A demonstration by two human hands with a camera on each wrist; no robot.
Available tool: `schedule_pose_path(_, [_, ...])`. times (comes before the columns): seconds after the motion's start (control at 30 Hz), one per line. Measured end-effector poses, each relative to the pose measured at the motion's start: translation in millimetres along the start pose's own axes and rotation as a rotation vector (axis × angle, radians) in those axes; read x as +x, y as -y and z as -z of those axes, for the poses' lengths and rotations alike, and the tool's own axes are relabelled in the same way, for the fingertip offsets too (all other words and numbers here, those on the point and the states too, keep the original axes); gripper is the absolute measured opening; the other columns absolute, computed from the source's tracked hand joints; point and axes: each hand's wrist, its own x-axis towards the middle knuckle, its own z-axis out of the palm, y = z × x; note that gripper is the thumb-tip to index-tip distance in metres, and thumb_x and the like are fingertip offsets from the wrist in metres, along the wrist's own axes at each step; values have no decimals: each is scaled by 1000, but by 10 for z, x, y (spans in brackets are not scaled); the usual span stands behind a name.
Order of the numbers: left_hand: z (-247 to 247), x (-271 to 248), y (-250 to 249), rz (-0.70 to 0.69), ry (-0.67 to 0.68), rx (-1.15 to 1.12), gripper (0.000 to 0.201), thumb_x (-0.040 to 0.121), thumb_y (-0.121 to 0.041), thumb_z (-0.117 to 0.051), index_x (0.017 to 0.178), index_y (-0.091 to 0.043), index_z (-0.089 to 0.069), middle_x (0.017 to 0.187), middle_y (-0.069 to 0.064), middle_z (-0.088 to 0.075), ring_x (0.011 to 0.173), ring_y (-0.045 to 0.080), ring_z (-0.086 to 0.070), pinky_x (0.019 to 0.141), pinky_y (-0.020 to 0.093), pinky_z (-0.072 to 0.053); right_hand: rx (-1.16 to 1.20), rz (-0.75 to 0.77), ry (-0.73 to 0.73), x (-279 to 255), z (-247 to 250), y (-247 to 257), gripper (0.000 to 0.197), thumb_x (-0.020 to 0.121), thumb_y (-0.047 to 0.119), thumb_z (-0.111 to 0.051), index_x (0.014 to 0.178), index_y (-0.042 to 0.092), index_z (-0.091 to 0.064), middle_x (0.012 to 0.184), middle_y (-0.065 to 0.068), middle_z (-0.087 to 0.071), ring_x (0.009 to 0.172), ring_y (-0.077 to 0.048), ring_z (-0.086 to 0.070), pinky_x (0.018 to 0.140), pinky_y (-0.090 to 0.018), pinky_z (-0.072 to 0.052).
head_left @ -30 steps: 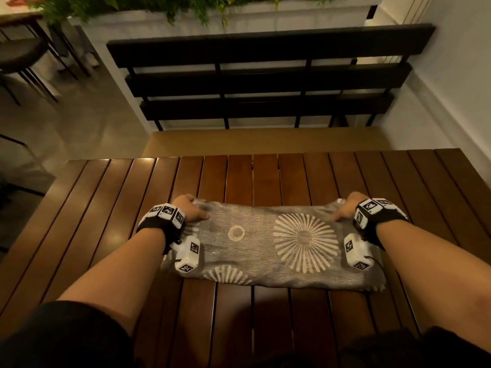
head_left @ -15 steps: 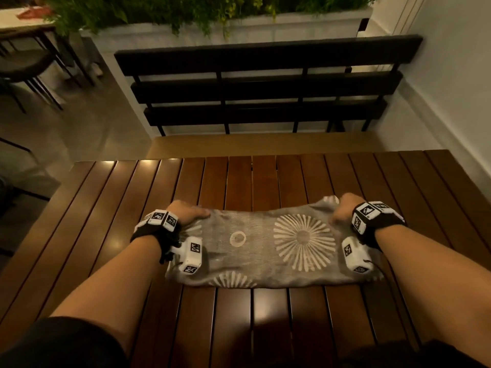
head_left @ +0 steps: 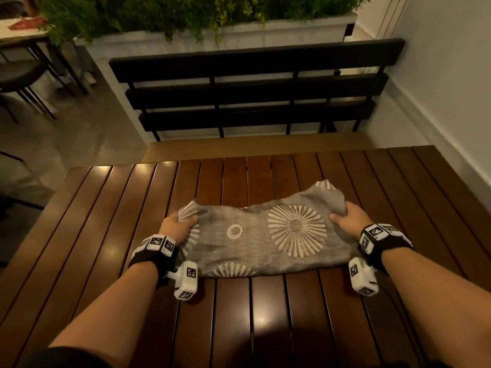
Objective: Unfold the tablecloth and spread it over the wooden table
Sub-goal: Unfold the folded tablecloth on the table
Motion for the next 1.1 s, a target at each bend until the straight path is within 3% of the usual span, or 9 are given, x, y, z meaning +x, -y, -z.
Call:
schedule_pose_path(0.07, [13,-44,-72,-138,23,-19,26,90,-23,-64,115,-14,-63,98,5,-66,94,23,-63,81,31,-44,79,104,13,-59,62,85,36,91,11,-58,127,11,-52,113,-4,-60,102,-21,-55,91,-33,-40])
schedule_pose_path(0.2, [230,-150,-259,-300,52,-79,19,93,-19,-59,109,-27,-63,97,-3,-67,97,18,-60,91,35,-42,205,157,69,-129,337,321,32,90,11,-61,122,16,-56,113,-6,-65,105,-24,-61,97,-43,-45])
schedule_pose_path(0.37, [632,-353,-579,-314,232,-513,13,84,-22,-61,95,-20,-67,79,-1,-75,76,18,-69,64,27,-57,587,192,151,-289,771,638,25,86,3,-60,108,16,-60,103,-5,-68,94,-20,-64,82,-37,-52])
schedule_pose_path(0.53, [781,-171,-1031,-309,108,-718,22,99,-26,-45,113,-16,-59,84,-2,-75,73,12,-71,60,27,-59,854,222,180,-111,1083,750,41,65,23,-72,105,16,-62,88,1,-76,81,-15,-72,63,-28,-58])
schedule_pose_path(0.63, [617,212,-1209,-328,-36,-451,48,94,-46,-51,137,-26,-46,122,-1,-62,102,18,-63,86,34,-53,878,189,16,241,1035,809,43,70,21,-75,110,16,-61,96,0,-73,86,-17,-69,67,-27,-58])
schedule_pose_path(0.73, [333,508,-1100,-185,-62,-131,90,81,-63,-59,151,-24,-16,141,8,-48,124,29,-51,104,42,-40,596,63,-204,606,842,640,68,86,21,-67,144,13,-32,137,-8,-51,123,-24,-51,102,-39,-44])
schedule_pose_path(0.87, [-10,694,-366,150,124,270,122,48,-87,-65,141,-12,-40,140,13,-49,122,37,-51,100,41,-43,294,-312,3,706,478,155,115,65,56,-78,150,11,-14,152,-15,-33,135,-36,-38,110,-46,-33])
schedule_pose_path(1.0, [-188,499,-74,211,65,391,114,50,-72,-77,134,-4,-42,134,17,-52,117,37,-53,97,44,-47,119,-411,-26,625,344,-109,81,75,38,-77,134,-6,-42,136,-22,-51,121,-37,-51,86,-30,-39])
schedule_pose_path(1.1, [-220,382,14,245,48,265,83,67,-48,-81,127,0,-49,125,19,-58,112,36,-57,88,37,-46,172,-395,52,612,330,-173,70,71,37,-80,123,-3,-55,123,-19,-62,104,-33,-61,88,-34,-46])
